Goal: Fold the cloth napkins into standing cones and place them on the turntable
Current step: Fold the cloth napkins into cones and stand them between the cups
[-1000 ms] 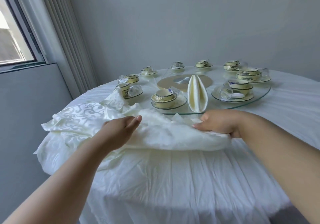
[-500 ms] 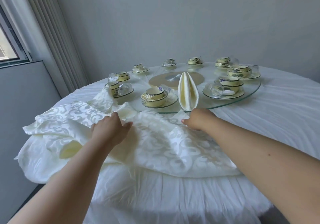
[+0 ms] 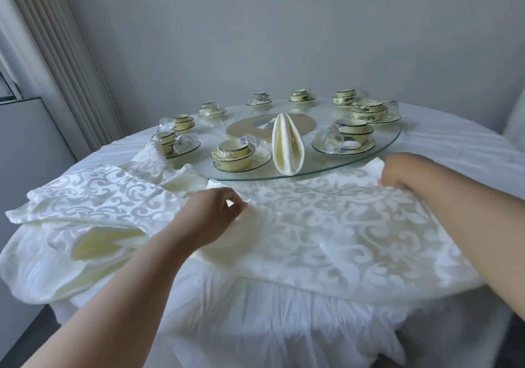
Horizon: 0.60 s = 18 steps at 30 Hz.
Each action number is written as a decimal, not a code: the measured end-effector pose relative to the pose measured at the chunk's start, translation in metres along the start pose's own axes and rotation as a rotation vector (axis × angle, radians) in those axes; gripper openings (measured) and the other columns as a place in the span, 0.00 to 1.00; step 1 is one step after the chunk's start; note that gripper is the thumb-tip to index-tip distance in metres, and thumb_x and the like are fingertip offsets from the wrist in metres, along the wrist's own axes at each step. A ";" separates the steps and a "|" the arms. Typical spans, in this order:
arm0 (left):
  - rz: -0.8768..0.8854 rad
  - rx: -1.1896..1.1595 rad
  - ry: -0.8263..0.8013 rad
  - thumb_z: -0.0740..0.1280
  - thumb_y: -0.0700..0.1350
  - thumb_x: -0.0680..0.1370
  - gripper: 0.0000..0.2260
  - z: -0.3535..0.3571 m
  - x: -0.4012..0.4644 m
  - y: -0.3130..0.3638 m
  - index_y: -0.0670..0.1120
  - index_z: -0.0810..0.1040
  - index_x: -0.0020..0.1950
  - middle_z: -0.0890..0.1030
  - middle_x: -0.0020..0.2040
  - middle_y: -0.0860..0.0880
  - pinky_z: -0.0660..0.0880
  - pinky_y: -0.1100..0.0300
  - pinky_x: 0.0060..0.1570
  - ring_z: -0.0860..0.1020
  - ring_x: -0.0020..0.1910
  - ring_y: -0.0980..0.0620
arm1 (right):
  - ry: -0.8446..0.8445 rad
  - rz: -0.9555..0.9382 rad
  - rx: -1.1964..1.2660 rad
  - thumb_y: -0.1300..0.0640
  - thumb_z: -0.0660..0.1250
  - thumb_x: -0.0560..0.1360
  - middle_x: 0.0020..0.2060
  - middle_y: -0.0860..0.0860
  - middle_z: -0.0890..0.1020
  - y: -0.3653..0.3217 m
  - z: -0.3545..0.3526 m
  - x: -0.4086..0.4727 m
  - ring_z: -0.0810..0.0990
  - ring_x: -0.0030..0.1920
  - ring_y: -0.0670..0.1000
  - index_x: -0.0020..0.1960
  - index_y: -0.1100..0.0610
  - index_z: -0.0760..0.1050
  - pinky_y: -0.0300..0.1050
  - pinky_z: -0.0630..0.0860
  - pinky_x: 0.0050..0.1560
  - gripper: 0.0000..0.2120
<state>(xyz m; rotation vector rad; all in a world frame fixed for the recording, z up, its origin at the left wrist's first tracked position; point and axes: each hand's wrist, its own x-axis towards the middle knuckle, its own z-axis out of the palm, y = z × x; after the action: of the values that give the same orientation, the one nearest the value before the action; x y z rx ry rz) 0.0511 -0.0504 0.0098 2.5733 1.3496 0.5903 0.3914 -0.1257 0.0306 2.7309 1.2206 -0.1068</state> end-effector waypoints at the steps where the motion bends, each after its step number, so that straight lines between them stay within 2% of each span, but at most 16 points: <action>1: 0.023 -0.006 -0.038 0.63 0.55 0.78 0.10 0.003 -0.002 0.006 0.52 0.81 0.50 0.81 0.40 0.53 0.71 0.62 0.37 0.76 0.37 0.57 | -0.015 0.040 -0.030 0.51 0.63 0.77 0.47 0.53 0.78 0.017 0.006 0.015 0.78 0.50 0.56 0.62 0.59 0.75 0.49 0.75 0.59 0.17; 4: 0.055 -0.014 -0.170 0.60 0.57 0.79 0.13 0.012 -0.008 0.017 0.53 0.82 0.51 0.81 0.44 0.54 0.71 0.65 0.40 0.77 0.42 0.56 | -0.028 0.206 -0.037 0.53 0.63 0.76 0.47 0.51 0.76 0.045 0.013 0.020 0.76 0.48 0.55 0.61 0.57 0.75 0.46 0.74 0.56 0.16; 6: 0.004 -0.092 -0.191 0.58 0.58 0.80 0.15 0.014 -0.008 0.020 0.53 0.82 0.48 0.81 0.41 0.55 0.69 0.66 0.34 0.77 0.37 0.58 | 0.077 0.261 0.037 0.54 0.63 0.76 0.56 0.54 0.76 0.039 0.013 0.006 0.75 0.56 0.57 0.64 0.58 0.72 0.48 0.71 0.54 0.18; 7: -0.027 -0.144 -0.162 0.57 0.57 0.80 0.16 0.014 -0.007 0.020 0.53 0.81 0.46 0.81 0.39 0.54 0.69 0.64 0.33 0.76 0.34 0.58 | 0.182 0.233 0.057 0.53 0.64 0.76 0.61 0.56 0.74 0.030 0.012 0.002 0.73 0.60 0.58 0.67 0.59 0.69 0.49 0.70 0.55 0.21; 9: -0.046 -0.151 -0.049 0.57 0.56 0.80 0.15 0.016 0.000 0.014 0.52 0.78 0.41 0.79 0.39 0.51 0.69 0.59 0.36 0.77 0.38 0.52 | 0.341 0.034 0.105 0.49 0.64 0.77 0.64 0.58 0.73 0.005 0.013 -0.003 0.72 0.62 0.59 0.66 0.59 0.69 0.49 0.71 0.55 0.22; 10: -0.056 -0.110 -0.007 0.58 0.56 0.80 0.14 0.018 0.004 0.009 0.52 0.76 0.40 0.78 0.42 0.49 0.68 0.58 0.38 0.77 0.41 0.48 | 0.353 -0.101 0.154 0.47 0.65 0.77 0.62 0.58 0.74 -0.012 0.013 -0.005 0.73 0.61 0.59 0.64 0.59 0.70 0.49 0.72 0.54 0.21; 11: -0.081 -0.062 0.014 0.58 0.56 0.80 0.13 0.021 0.008 0.004 0.52 0.77 0.43 0.77 0.45 0.48 0.68 0.57 0.41 0.77 0.45 0.47 | 0.318 -0.230 0.212 0.46 0.66 0.76 0.61 0.57 0.76 -0.028 0.014 -0.006 0.74 0.60 0.59 0.62 0.59 0.71 0.48 0.72 0.55 0.21; 13: -0.166 0.053 -0.003 0.57 0.56 0.80 0.16 0.028 0.015 -0.009 0.48 0.77 0.55 0.76 0.54 0.44 0.69 0.55 0.51 0.74 0.54 0.43 | 0.195 -0.410 0.291 0.45 0.66 0.76 0.62 0.54 0.76 -0.058 0.017 -0.004 0.75 0.60 0.56 0.64 0.57 0.71 0.47 0.73 0.58 0.22; 16: -0.249 0.220 -0.016 0.53 0.57 0.81 0.20 0.037 0.021 -0.024 0.44 0.74 0.58 0.75 0.61 0.40 0.63 0.51 0.62 0.69 0.63 0.40 | 0.078 -0.488 0.284 0.42 0.65 0.75 0.65 0.52 0.72 -0.087 0.025 0.002 0.74 0.60 0.55 0.67 0.54 0.68 0.48 0.72 0.60 0.25; 18: -0.285 0.218 0.010 0.53 0.56 0.81 0.21 0.038 0.023 -0.029 0.43 0.72 0.64 0.74 0.63 0.41 0.61 0.52 0.64 0.68 0.65 0.40 | 0.055 -0.504 0.245 0.44 0.65 0.76 0.61 0.51 0.75 -0.092 0.027 0.007 0.76 0.56 0.54 0.63 0.55 0.72 0.45 0.72 0.55 0.20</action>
<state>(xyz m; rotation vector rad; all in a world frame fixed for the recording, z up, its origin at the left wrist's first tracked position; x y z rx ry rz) 0.0570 -0.0141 -0.0287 2.4675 1.8340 0.4282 0.3276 -0.0648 -0.0066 2.5552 2.0070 -0.2512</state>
